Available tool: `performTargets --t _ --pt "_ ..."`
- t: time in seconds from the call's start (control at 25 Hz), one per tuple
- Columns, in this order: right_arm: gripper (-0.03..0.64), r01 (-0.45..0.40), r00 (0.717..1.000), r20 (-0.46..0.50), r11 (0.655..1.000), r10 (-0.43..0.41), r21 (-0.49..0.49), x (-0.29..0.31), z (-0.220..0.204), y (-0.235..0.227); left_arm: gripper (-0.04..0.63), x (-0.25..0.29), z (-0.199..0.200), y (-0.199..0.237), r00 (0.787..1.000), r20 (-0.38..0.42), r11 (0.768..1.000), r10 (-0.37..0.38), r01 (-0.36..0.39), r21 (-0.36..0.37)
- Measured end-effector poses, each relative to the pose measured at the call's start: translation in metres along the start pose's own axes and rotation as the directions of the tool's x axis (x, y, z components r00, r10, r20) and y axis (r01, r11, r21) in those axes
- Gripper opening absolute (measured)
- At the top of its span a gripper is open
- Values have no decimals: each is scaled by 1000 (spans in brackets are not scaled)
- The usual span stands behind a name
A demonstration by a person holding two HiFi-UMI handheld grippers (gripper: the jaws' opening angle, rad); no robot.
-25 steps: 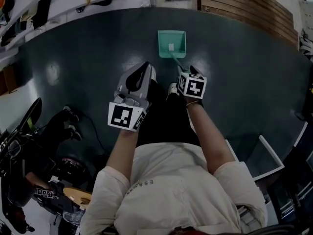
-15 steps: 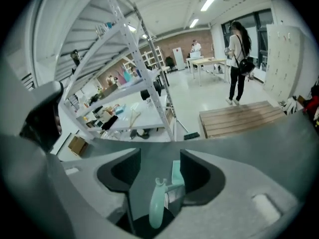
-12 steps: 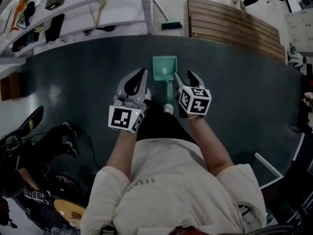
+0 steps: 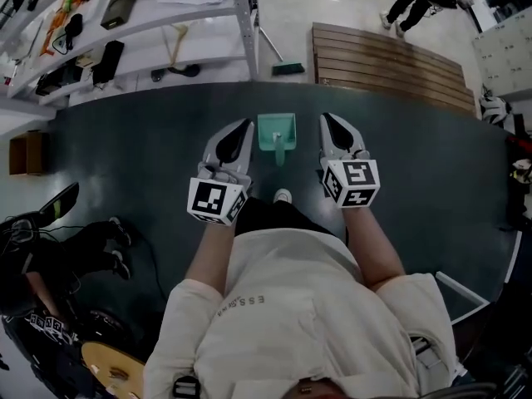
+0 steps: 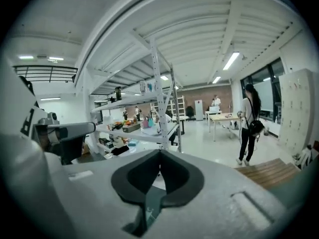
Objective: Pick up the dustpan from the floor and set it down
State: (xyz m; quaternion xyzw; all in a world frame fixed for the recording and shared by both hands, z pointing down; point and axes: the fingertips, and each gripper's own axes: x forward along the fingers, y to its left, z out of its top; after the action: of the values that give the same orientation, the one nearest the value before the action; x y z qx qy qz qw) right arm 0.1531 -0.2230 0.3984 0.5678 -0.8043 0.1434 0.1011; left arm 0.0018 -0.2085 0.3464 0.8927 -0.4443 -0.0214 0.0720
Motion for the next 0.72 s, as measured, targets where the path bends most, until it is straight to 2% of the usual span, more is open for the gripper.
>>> performTargets --t 0.12,0.32,0.52,0.72 --pt "-14 11 1000 20 1000 -10 -24 -29 0 -4 17 -19 7 -14 1000 17 1000 3 -3 12" --pt "-14 29 999 -17 1000 -30 -11 -77 -27 1 17 -68 -3 -39 1000 12 1000 19 -19 18" --pt "-14 21 1000 -12 1000 -22 -19 -132 -51 36 17 -137 -11 -68 999 22 999 42 -43 8" --pt "-14 24 1000 -17 999 -25 -47 -216 -81 82 15 -220 -15 -116 998 16 998 58 -58 3"
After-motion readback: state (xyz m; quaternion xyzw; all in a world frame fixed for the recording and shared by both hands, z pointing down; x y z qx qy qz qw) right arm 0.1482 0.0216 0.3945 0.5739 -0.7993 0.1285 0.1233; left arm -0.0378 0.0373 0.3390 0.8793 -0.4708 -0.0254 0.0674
